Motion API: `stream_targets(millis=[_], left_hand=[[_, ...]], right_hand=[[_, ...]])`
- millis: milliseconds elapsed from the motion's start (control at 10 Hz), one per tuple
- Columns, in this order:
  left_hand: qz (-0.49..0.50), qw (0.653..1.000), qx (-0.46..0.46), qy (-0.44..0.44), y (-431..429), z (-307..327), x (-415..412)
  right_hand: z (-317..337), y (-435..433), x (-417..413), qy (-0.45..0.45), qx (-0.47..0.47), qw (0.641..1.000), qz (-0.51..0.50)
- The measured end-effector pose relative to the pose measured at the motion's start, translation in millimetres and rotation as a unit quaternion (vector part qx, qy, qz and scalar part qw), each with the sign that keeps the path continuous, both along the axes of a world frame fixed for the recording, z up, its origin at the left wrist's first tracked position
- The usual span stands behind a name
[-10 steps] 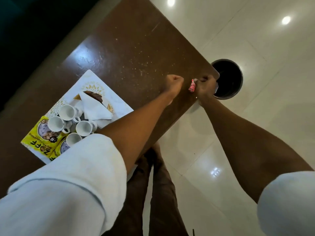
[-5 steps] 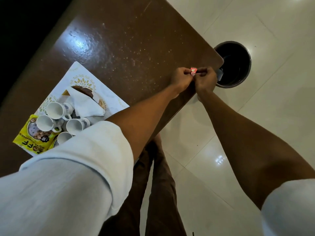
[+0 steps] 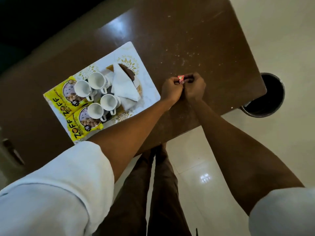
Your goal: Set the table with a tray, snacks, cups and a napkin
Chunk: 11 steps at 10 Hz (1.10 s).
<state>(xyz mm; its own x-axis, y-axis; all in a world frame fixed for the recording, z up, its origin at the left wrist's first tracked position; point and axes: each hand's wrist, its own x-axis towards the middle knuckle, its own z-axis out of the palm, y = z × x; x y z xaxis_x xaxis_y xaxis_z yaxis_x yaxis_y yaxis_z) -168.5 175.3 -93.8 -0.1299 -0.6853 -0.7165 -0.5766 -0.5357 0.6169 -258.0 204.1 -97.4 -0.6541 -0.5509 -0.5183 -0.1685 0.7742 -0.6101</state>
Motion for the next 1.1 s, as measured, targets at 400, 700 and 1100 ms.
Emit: stream_targets(millis=[400, 700, 1100], left_hand=[[0.069, 0.994, -0.061, -0.061, -24.6, 12.4, 98.0], [0.106, 0.991, -0.074, -0.032, -19.3, 18.9, 98.9], [0.094, 0.994, -0.059, -0.020, -10.6, 28.6, 122.6]], right_hand=[[-1.1, -60.0, 101.2, -0.003, -0.012, 0.988, 0.154], [-4.5, -69.7, 105.0, 0.006, -0.021, 0.982, 0.188], [18.8, -49.6, 113.8, 0.021, -0.023, 0.981, 0.190]])
